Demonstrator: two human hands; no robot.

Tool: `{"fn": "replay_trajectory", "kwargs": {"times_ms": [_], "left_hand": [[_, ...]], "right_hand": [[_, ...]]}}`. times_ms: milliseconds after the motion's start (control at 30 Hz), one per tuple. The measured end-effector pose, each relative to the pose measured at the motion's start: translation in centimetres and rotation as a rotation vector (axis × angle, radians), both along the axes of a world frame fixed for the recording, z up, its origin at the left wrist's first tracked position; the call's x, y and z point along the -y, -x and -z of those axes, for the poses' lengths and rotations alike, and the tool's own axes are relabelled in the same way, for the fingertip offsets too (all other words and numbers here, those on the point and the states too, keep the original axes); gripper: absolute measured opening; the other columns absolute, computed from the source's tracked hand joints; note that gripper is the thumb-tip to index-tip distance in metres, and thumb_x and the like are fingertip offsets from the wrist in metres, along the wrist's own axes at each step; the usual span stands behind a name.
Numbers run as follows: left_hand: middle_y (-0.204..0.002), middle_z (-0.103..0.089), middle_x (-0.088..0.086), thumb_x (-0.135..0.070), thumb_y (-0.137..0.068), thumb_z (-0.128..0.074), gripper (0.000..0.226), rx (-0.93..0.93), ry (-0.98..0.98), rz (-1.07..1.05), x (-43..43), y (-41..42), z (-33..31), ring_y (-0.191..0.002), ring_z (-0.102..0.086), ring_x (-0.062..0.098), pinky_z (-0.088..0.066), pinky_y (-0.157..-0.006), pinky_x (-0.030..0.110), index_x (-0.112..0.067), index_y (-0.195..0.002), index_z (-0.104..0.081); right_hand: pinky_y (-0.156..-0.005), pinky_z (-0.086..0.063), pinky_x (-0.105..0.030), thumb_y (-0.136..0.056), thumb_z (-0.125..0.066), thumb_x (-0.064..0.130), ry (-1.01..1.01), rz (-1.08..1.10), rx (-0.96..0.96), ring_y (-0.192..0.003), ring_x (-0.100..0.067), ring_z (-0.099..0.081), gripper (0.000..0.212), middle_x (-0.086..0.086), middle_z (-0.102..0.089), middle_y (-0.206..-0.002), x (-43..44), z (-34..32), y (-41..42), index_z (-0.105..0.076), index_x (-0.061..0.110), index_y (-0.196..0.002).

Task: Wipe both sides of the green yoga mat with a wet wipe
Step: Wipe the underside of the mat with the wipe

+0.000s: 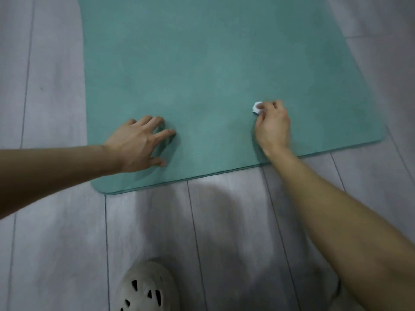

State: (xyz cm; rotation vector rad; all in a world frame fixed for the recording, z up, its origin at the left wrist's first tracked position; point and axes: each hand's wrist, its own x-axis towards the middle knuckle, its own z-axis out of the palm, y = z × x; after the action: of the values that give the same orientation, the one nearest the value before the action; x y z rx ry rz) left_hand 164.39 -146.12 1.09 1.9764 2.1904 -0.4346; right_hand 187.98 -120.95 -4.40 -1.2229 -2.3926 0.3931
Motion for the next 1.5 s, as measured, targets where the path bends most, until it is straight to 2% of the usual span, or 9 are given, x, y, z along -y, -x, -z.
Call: {"fn": "replay_trajectory", "kwargs": {"times_ms": [200, 300, 533, 800, 1033, 1100, 1233, 1300, 1500], "left_hand": [[-0.162, -0.023, 0.006, -0.097, -0.060, -0.064, 0.126, 0.139, 0.150, -0.195, 0.7, 0.3, -0.7, -0.144, -0.037, 0.034, -0.049, -0.109, 0.052, -0.044, -0.163, -0.015], [-0.173, -0.006, 0.000, -0.096, -0.056, -0.068, 0.135, 0.135, 0.228, -0.166, 0.9, 0.2, -0.5, -0.157, -0.018, 0.033, -0.040, -0.120, 0.052, -0.053, -0.163, 0.003], [-0.176, 0.005, -0.001, -0.089, -0.061, -0.074, 0.135, 0.098, 0.214, -0.183, 1.2, -0.5, -0.2, -0.162, -0.009, 0.031, -0.033, -0.125, 0.051, -0.056, -0.161, 0.011], [-0.176, 0.004, -0.001, -0.092, -0.061, -0.071, 0.134, 0.059, 0.223, -0.169, 1.1, -0.6, -0.3, -0.161, -0.010, 0.029, -0.037, -0.122, 0.048, -0.057, -0.160, 0.013], [-0.176, 0.002, -0.001, -0.092, -0.062, -0.070, 0.133, 0.050, 0.203, -0.147, 1.3, -0.5, -0.7, -0.161, -0.011, 0.028, -0.039, -0.121, 0.049, -0.056, -0.160, 0.012], [-0.176, 0.001, -0.001, -0.094, -0.061, -0.069, 0.132, 0.049, 0.202, -0.146, 1.2, -0.5, -0.8, -0.161, -0.012, 0.028, -0.039, -0.120, 0.048, -0.056, -0.160, 0.010], [-0.176, -0.003, -0.006, -0.101, -0.057, -0.061, 0.135, 0.054, 0.189, -0.153, 1.8, 0.1, -0.6, -0.161, -0.014, 0.025, -0.041, -0.118, 0.048, -0.051, -0.163, 0.007], [-0.177, -0.002, -0.006, -0.102, -0.058, -0.057, 0.139, 0.063, 0.182, -0.160, 2.1, 0.3, -0.3, -0.161, -0.012, 0.023, -0.036, -0.122, 0.048, -0.042, -0.167, 0.004], [-0.161, -0.032, 0.010, -0.102, -0.066, -0.045, 0.124, -0.053, 0.129, -0.287, 4.3, -1.0, -0.3, -0.146, -0.038, 0.032, -0.043, -0.111, 0.055, -0.033, -0.165, -0.016]], "right_hand": [[-0.075, -0.052, -0.046, -0.097, -0.062, 0.006, 0.018, -0.945, 0.055, -0.089, -0.030, -0.053, 0.014, -0.009, -0.053, -0.098, 12.6, 0.1, 3.6, -0.068, 0.008, -0.109], [-0.072, -0.052, -0.042, -0.098, -0.062, 0.008, -0.076, -1.152, 0.086, -0.088, -0.030, -0.055, 0.020, -0.009, -0.058, -0.097, 9.3, -0.1, 4.1, -0.073, 0.014, -0.113], [-0.079, -0.051, -0.041, -0.095, -0.057, 0.020, -0.028, -0.202, 0.036, -0.090, -0.039, -0.061, 0.025, -0.016, -0.061, -0.093, -6.1, -0.1, 5.9, -0.081, 0.014, -0.099], [-0.070, -0.050, -0.039, -0.097, -0.061, 0.006, -0.037, -1.185, 0.056, -0.086, -0.030, -0.055, 0.017, -0.011, -0.058, -0.094, 7.1, -0.6, 5.7, -0.074, 0.009, -0.108], [-0.079, -0.049, -0.040, -0.092, -0.050, 0.019, 0.013, -0.154, 0.051, -0.090, -0.040, -0.062, 0.031, -0.016, -0.060, -0.097, -6.5, -0.1, 6.6, -0.077, 0.009, -0.105], [-0.076, -0.052, -0.044, -0.093, -0.054, 0.013, 0.040, -0.289, 0.012, -0.086, -0.038, -0.060, 0.023, -0.015, -0.059, -0.096, -0.3, -0.2, 7.1, -0.075, 0.010, -0.103], [-0.076, -0.049, -0.040, -0.089, -0.065, -0.001, 0.062, -1.131, 0.019, -0.085, -0.033, -0.058, 0.021, -0.015, -0.059, -0.095, 12.0, -0.5, 5.6, -0.074, 0.006, -0.106], [-0.073, -0.049, -0.039, -0.093, -0.064, 0.003, 0.016, -1.206, 0.043, -0.084, -0.033, -0.058, 0.018, -0.013, -0.058, -0.094, 9.4, -0.4, 6.0, -0.075, 0.009, -0.105], [-0.087, -0.051, -0.040, -0.095, -0.053, 0.010, 0.038, -0.196, 0.068, -0.096, -0.042, -0.065, 0.029, -0.020, -0.062, -0.108, -3.0, -0.6, 8.1, -0.077, 0.010, -0.111]]}}
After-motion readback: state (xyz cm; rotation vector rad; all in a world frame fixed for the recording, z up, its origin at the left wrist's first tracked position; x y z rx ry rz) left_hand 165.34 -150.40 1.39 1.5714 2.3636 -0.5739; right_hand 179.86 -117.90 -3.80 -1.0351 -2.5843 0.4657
